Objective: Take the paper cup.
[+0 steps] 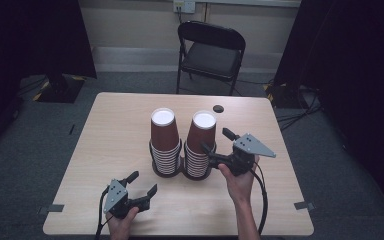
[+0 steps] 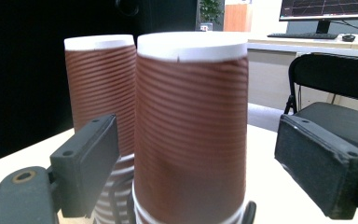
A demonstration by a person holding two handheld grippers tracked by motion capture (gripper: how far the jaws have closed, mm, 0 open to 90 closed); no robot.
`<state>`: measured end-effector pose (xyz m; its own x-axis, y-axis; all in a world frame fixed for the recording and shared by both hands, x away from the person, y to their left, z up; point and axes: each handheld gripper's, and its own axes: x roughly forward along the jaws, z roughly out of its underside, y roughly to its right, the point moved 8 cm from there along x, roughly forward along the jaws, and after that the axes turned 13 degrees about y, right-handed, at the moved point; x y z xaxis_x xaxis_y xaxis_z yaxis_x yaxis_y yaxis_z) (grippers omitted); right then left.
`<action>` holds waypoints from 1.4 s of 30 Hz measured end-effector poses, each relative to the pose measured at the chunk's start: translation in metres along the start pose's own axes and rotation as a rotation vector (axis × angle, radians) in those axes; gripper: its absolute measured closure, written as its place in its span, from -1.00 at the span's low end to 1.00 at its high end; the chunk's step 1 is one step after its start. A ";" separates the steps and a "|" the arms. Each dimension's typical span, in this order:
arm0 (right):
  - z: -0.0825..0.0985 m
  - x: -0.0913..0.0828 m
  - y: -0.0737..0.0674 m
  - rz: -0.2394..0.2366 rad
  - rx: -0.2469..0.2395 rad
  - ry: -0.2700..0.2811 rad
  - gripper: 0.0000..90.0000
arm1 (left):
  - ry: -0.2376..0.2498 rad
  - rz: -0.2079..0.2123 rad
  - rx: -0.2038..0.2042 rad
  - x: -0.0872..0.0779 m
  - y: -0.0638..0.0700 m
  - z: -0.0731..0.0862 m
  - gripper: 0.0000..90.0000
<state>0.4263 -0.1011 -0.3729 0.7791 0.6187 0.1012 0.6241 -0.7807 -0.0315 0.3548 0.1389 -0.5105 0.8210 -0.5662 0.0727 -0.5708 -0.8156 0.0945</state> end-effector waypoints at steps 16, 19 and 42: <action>-0.003 0.041 0.006 -0.066 0.044 -0.036 -0.72 | 0.002 -0.005 0.000 0.000 0.001 0.000 -0.58; 0.002 0.046 0.006 -0.067 0.050 -0.050 -0.71 | 0.003 -0.004 0.000 0.000 0.001 0.000 -0.58; 0.040 0.061 0.003 -0.044 0.038 -0.183 -0.79 | 0.008 0.001 0.007 -0.001 0.001 0.000 -0.58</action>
<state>0.4783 -0.0624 -0.4070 0.7464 0.6608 -0.0791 0.6572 -0.7506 -0.0688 0.3535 0.1385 -0.5101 0.8204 -0.5660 0.0809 -0.5715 -0.8159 0.0873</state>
